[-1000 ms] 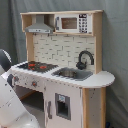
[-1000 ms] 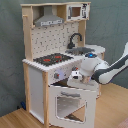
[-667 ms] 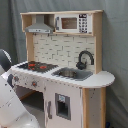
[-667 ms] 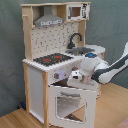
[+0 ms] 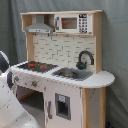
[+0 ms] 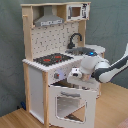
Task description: Play with the kitchen
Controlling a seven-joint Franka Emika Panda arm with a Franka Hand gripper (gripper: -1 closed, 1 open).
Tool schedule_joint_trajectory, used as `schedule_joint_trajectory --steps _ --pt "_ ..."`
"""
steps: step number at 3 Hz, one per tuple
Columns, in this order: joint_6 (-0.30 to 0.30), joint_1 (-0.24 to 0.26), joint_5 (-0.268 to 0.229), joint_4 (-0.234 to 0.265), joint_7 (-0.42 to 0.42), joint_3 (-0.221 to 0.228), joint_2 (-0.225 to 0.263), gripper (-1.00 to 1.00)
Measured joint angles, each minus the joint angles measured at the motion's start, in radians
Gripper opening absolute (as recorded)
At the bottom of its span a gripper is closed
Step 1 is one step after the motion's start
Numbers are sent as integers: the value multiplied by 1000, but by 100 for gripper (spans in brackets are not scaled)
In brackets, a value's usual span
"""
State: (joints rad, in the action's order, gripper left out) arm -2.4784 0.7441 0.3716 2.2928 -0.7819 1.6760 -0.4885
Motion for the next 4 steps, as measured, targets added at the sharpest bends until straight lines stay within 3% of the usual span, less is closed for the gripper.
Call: schedule_joint_trajectory --steps 3,4 --pt "131 -153 -157 -2 34 -211 -123 100" --pt "181 -204 -206 -6 52 -263 -166 100"
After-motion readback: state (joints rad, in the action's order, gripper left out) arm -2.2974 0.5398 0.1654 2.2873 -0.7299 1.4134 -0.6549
